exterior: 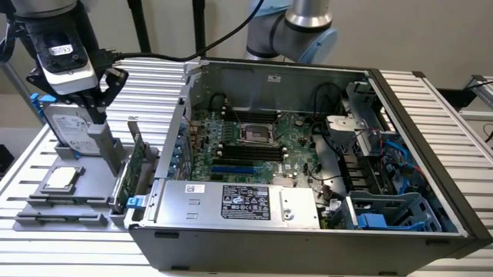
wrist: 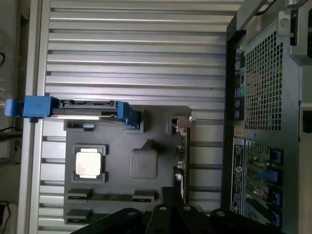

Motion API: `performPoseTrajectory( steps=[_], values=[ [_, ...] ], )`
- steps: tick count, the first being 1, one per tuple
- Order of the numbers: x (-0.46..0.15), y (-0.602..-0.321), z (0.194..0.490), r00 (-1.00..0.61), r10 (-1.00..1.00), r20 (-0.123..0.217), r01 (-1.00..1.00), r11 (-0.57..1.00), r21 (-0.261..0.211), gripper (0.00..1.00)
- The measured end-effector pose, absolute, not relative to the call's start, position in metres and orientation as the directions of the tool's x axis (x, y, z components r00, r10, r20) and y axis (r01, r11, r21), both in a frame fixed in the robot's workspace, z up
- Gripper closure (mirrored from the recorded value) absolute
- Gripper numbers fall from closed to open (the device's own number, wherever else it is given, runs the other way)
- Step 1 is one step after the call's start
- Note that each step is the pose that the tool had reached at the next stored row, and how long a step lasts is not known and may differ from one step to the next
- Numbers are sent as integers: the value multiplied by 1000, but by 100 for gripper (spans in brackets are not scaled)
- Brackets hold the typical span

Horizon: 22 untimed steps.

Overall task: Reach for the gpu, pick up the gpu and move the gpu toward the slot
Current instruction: 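Reach for the gpu, then pick up the gpu and move the gpu toward the slot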

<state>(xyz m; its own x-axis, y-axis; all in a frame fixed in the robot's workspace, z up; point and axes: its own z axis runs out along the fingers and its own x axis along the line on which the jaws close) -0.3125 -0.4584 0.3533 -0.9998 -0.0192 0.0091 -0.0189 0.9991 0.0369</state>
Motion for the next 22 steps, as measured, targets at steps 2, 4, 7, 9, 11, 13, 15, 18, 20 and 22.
performPoseTrajectory(
  steps=[2,4,7,9,11,13,15,18,20,22],
  values=[
    [-310,-465,352,-1000,-19,9,-19,999,37,89],
    [-307,-470,351,-1000,-19,9,-19,999,37,89],
    [-302,-477,348,-1000,-19,9,-19,999,37,89],
    [-297,-481,347,-1000,-19,9,-19,999,36,89],
    [-294,-482,346,-1000,-19,9,-19,999,35,89],
    [-294,-482,346,-1000,-19,9,-19,999,36,89],
    [-294,-482,346,-1000,-19,9,-19,999,36,89],
    [-294,-482,346,-1000,-19,9,-19,999,36,89],
    [-294,-482,346,-1000,-19,9,-19,999,36,89],
    [-294,-482,346,-1000,-19,9,-19,999,36,89]
  ],
)
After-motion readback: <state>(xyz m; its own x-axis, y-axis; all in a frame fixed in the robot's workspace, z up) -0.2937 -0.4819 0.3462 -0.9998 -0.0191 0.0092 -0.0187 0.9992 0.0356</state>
